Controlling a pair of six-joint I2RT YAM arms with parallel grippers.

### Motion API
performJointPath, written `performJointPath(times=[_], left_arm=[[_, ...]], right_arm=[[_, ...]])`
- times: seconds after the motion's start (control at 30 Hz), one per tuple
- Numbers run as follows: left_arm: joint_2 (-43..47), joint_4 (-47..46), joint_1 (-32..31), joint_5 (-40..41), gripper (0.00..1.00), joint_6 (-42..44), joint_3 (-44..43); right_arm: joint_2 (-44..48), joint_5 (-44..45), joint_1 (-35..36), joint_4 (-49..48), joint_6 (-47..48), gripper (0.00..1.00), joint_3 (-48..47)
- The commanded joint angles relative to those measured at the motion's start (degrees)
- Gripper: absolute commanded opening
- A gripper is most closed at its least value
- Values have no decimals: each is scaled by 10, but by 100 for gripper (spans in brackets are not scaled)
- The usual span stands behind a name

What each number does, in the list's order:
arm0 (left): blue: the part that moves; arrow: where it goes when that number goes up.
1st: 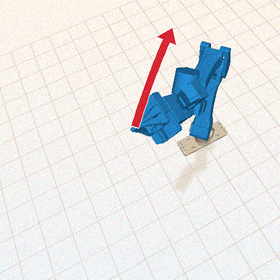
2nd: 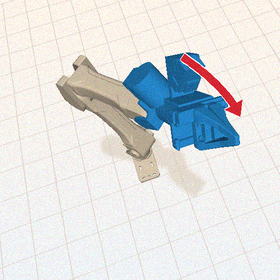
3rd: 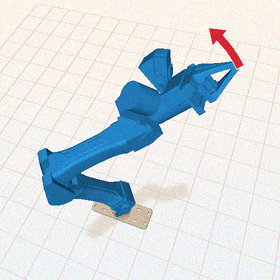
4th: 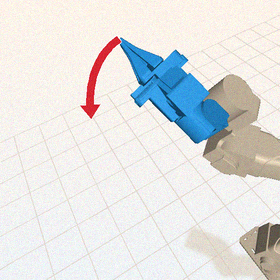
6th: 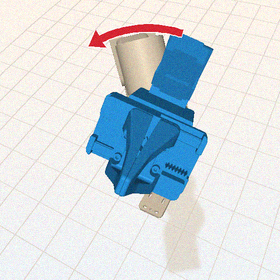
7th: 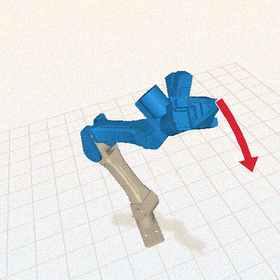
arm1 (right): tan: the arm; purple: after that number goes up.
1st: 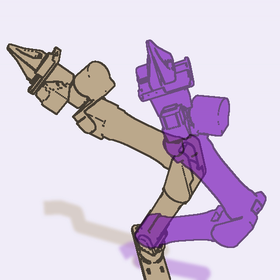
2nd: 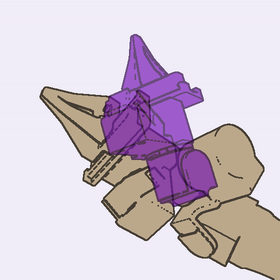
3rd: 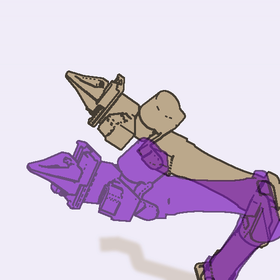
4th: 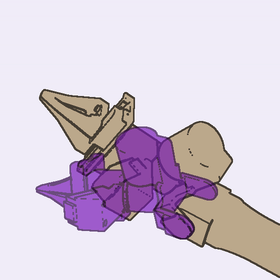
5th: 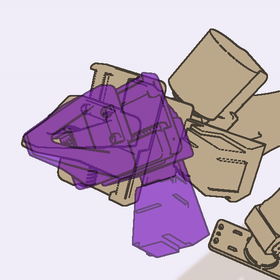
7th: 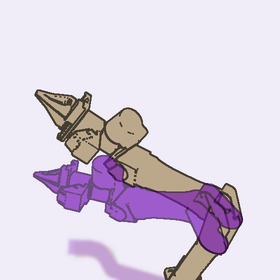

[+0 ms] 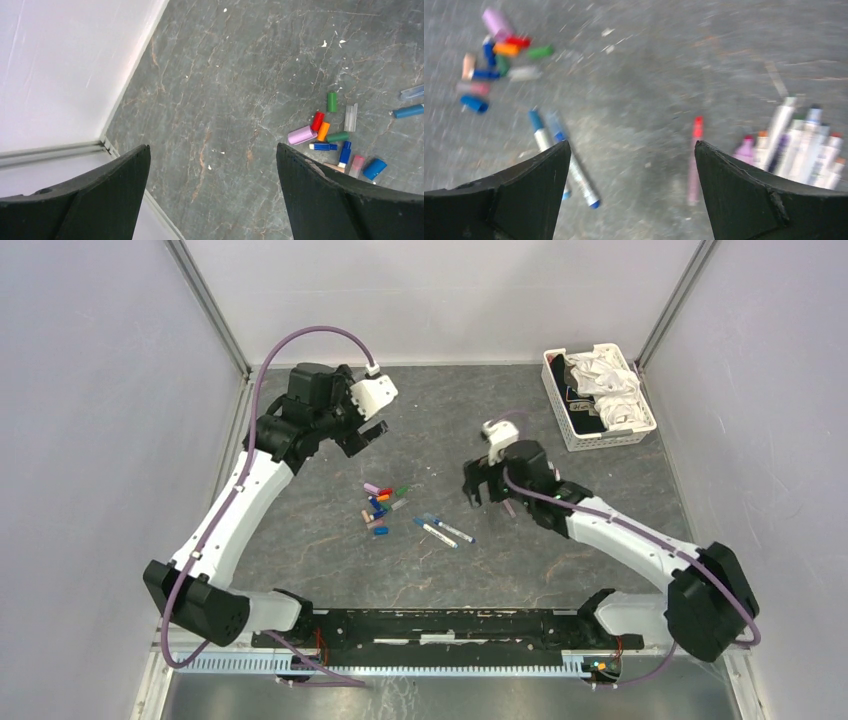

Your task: Open the pen caps

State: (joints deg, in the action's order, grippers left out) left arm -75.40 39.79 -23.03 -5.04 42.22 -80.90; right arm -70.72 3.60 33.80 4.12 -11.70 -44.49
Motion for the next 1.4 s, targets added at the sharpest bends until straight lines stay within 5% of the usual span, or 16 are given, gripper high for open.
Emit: performJointPath(times=[0.0,0.57,0.77,1.37], left_arm=[[0,-17,9,25,100,-61,3],[7,42,12,-31,100,-75,29],[-2,52,12,-44,100,-68,29],[-10,81,12,-56,100,-50,26]], right_arm=[[-32,17,91,59,18,97,-21],[-42,-17,218,4,-10,63,56],[-88,-30,226,-12,-5,70,61],[-231,-6,227,-24,56,63,-21]])
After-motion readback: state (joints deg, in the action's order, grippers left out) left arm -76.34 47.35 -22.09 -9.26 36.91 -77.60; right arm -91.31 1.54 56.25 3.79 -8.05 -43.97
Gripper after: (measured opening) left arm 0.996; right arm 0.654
